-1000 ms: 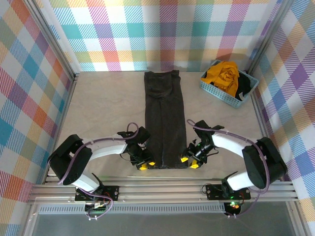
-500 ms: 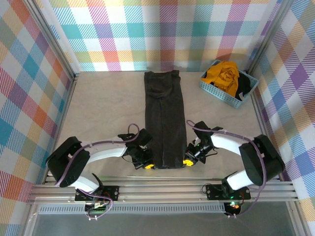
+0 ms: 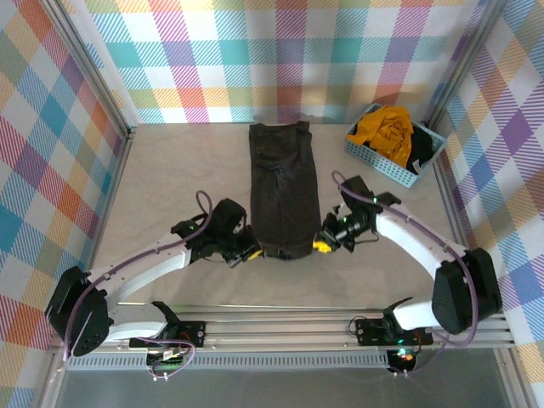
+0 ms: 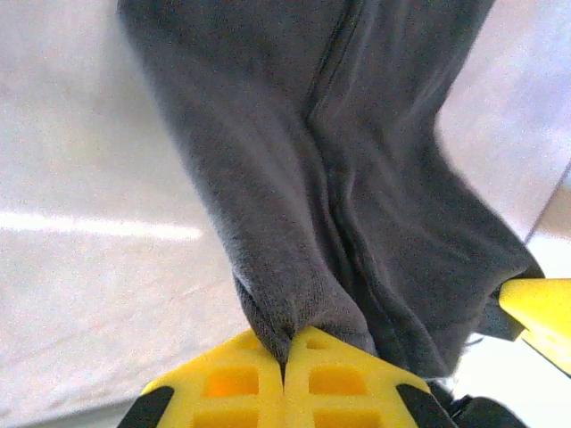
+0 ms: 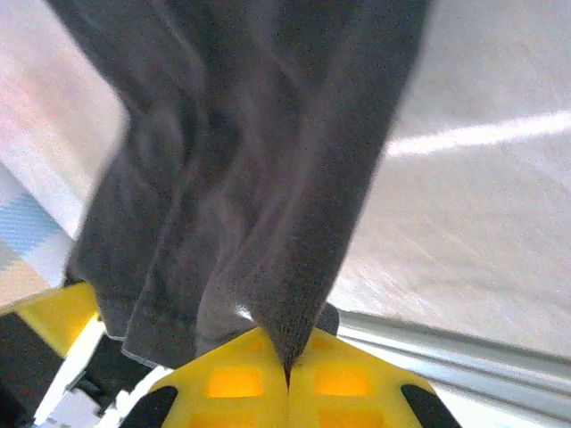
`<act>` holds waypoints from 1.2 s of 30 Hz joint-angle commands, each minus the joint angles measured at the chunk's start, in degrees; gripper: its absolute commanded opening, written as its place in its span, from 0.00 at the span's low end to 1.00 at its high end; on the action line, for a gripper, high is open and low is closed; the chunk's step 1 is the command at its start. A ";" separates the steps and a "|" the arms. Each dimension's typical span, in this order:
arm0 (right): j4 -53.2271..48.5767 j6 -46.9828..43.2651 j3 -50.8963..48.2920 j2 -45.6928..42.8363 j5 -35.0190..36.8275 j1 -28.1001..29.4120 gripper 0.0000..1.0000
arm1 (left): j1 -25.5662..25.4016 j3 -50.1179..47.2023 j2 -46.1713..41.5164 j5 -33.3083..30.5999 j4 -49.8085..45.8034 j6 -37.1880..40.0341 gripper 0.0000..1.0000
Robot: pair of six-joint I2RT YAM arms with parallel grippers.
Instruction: Fold and stack the t-shirts
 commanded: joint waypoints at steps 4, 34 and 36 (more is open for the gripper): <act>-1.86 -4.31 16.42 12.42 0.45 -4.94 0.00 | 8.23 10.86 9.55 -2.17 5.26 1.81 0.00; -4.15 -14.23 39.07 32.99 4.39 -11.57 0.62 | 15.84 14.84 24.19 -3.93 6.69 2.78 0.50; 0.06 -11.60 29.82 28.87 2.68 -11.53 0.61 | 15.00 8.70 22.30 -2.57 12.81 -2.83 0.55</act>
